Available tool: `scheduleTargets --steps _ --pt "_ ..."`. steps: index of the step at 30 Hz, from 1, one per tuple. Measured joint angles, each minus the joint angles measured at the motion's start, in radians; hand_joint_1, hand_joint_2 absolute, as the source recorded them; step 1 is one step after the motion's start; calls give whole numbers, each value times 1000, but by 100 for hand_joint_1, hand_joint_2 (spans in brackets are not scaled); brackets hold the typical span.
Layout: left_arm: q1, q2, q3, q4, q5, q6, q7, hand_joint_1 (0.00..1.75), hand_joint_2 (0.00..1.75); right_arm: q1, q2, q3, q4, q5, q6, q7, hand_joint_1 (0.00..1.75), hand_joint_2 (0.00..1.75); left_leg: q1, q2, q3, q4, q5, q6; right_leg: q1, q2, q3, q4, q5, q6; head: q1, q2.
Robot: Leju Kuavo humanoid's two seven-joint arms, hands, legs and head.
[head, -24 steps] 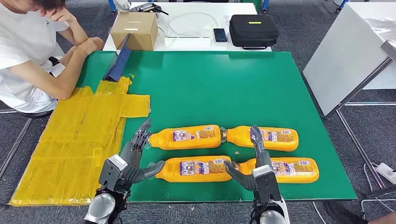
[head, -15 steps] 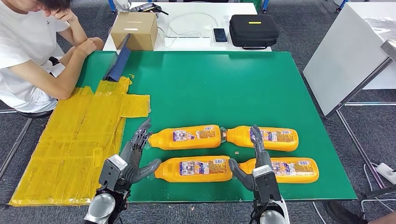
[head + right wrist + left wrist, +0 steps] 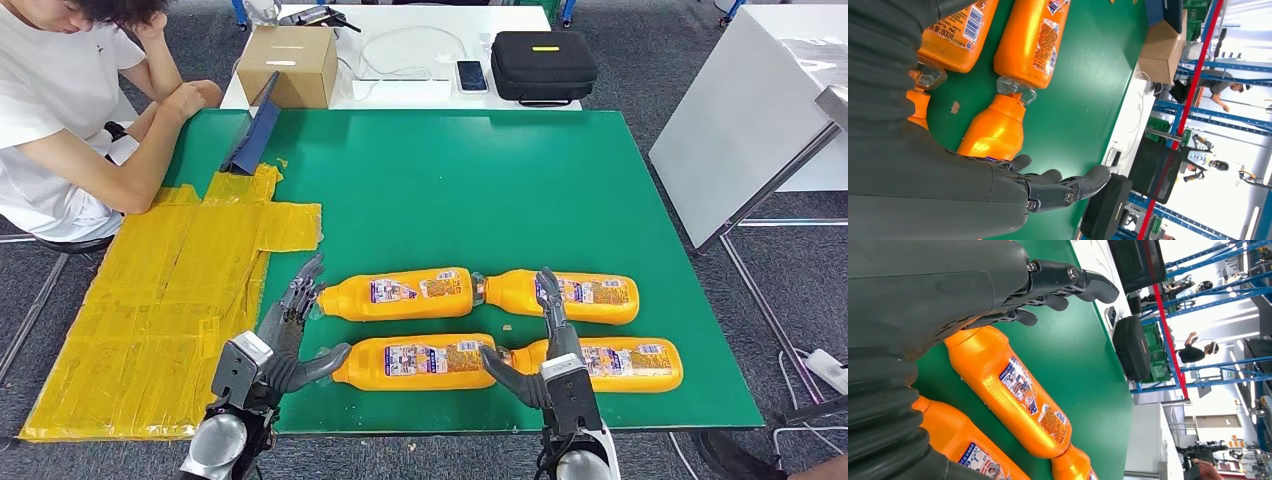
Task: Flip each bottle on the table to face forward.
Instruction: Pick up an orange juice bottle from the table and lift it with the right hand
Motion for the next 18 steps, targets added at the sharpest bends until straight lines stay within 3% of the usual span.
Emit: scheduleTargets --steps 2,3,8,18 --pt "0 0 0 0 0 0 0 135 175 0 0 0 0 0 0 0 155 175 0 0 0 0 0 0 0 0 0 0 0 0 0 0" --pt "0 0 0 0 0 0 0 169 175 0 0 0 0 0 0 0 163 175 0 0 0 0 0 0 0 0 0 0 0 0 0 0" --pt "0 0 0 0 0 0 0 175 175 0 0 0 0 0 0 0 174 175 0 0 0 0 0 0 0 0 0 0 0 0 0 0" --pt "0 0 0 0 -1 6 -5 175 175 0 0 0 0 -4 3 -6 175 175 0 0 0 0 0 0 0 0 1 0 0 0 0 0"
